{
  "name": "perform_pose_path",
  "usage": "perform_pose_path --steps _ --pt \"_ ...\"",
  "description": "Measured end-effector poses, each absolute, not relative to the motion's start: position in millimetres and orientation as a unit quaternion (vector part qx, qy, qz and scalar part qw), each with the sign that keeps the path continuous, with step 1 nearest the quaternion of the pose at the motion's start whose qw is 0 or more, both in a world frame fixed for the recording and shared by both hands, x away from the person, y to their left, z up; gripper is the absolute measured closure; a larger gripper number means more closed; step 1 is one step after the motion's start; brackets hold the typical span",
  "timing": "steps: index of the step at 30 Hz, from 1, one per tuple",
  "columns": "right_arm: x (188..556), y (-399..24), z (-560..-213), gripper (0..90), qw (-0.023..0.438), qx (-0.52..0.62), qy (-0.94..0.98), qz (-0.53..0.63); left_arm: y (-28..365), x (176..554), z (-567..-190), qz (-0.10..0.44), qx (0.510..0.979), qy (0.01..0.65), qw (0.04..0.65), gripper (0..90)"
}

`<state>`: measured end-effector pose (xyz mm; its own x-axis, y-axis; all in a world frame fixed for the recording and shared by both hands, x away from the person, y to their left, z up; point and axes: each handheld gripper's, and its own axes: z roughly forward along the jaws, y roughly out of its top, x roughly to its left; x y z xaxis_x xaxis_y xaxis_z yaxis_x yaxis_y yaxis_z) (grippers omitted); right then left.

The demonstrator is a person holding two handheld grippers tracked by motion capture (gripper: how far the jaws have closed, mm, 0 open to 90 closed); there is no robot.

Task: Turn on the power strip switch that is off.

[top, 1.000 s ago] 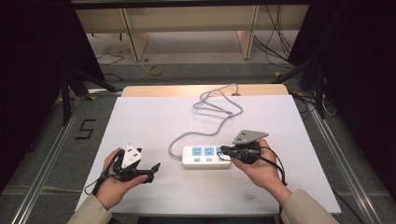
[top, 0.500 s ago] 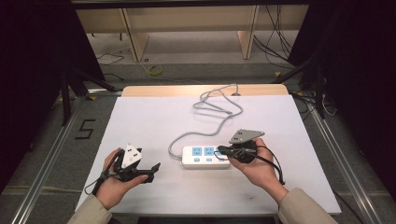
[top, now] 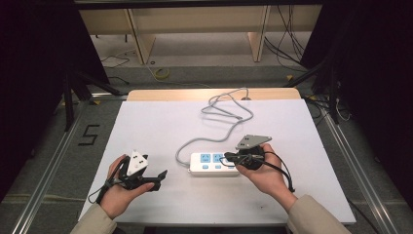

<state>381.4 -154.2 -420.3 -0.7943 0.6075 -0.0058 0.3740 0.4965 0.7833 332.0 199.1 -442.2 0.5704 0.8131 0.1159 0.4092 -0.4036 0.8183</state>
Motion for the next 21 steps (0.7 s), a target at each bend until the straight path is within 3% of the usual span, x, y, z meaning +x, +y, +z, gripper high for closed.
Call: perform_pose_path --steps 21 --pt "384 -143 -423 90.0 0.133 0.283 0.860 0.404 199 332 -442 0.260 0.797 0.382 0.389 15.8"
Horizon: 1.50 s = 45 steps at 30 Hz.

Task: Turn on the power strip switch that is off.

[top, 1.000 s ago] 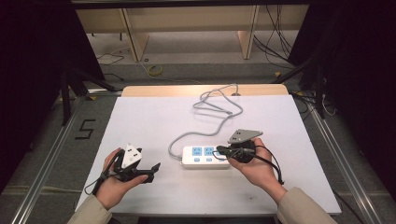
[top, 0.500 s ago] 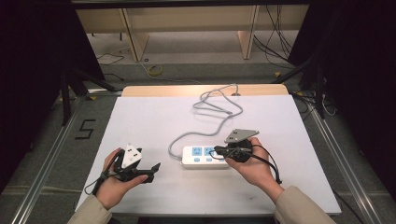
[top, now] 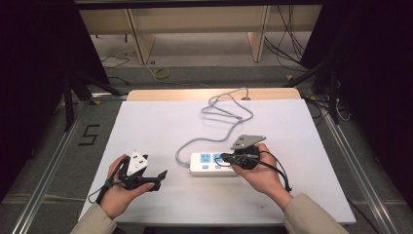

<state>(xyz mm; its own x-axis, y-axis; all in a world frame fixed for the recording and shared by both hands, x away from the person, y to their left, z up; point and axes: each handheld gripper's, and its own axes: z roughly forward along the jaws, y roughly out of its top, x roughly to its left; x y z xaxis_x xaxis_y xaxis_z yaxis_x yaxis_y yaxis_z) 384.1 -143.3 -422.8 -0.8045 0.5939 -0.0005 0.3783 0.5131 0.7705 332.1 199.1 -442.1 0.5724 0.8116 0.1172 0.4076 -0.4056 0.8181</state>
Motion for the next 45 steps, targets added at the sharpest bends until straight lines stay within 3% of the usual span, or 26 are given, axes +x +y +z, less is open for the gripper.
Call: perform_pose_path --steps 45 --pt "389 -122 -428 90.0 0.117 0.273 0.869 0.395 199 332 -442 0.258 0.797 0.382 0.389 15.8"
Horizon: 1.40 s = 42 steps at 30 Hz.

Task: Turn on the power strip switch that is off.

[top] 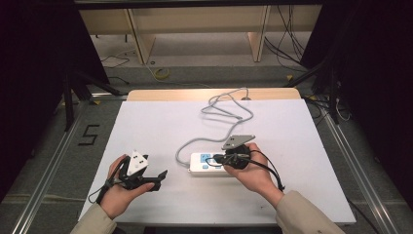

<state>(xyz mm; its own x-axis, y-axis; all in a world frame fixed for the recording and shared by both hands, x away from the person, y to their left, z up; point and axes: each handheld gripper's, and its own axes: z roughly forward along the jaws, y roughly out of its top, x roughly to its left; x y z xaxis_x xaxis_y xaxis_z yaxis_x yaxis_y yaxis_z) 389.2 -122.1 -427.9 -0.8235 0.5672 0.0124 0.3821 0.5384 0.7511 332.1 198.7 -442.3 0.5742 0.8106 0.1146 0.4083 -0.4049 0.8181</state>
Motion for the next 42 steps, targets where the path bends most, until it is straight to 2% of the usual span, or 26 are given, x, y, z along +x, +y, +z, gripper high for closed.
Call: perform_pose_path --steps 42 --pt "393 -101 -426 90.0 0.099 0.268 0.875 0.390 198 332 -442 0.258 0.795 0.385 0.391 15.9"
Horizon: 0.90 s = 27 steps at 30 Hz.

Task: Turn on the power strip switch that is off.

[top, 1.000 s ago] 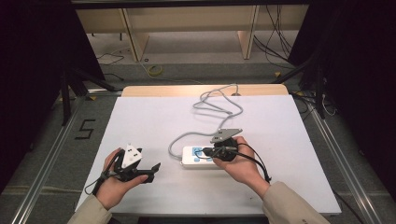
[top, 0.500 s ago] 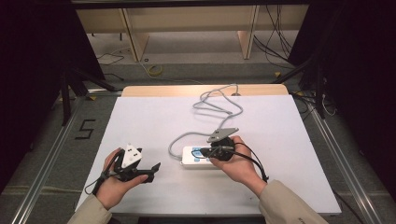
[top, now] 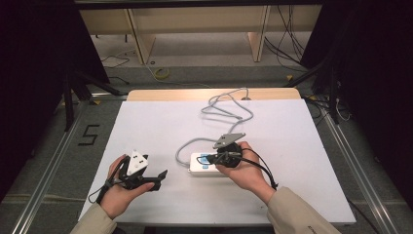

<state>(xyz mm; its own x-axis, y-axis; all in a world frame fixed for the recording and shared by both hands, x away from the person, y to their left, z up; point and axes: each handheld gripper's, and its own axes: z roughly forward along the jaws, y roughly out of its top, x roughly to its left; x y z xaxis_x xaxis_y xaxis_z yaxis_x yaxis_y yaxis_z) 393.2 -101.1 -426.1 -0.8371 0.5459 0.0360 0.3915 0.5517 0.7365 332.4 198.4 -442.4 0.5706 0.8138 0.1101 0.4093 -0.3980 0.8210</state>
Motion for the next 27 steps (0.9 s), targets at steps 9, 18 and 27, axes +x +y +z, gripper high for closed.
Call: perform_pose_path --steps 9,18,27 --pt "394 -98 -426 90.0 0.097 0.268 0.878 0.385 199 333 -442 0.259 0.795 0.385 0.391 15.9" --pt "394 -95 -427 90.0 0.094 0.267 0.880 0.381 199 333 -442 0.258 0.795 0.384 0.391 15.9" --pt "395 -90 -429 90.0 0.088 0.270 0.883 0.374 199 332 -442 0.258 0.796 0.384 0.391 15.9"
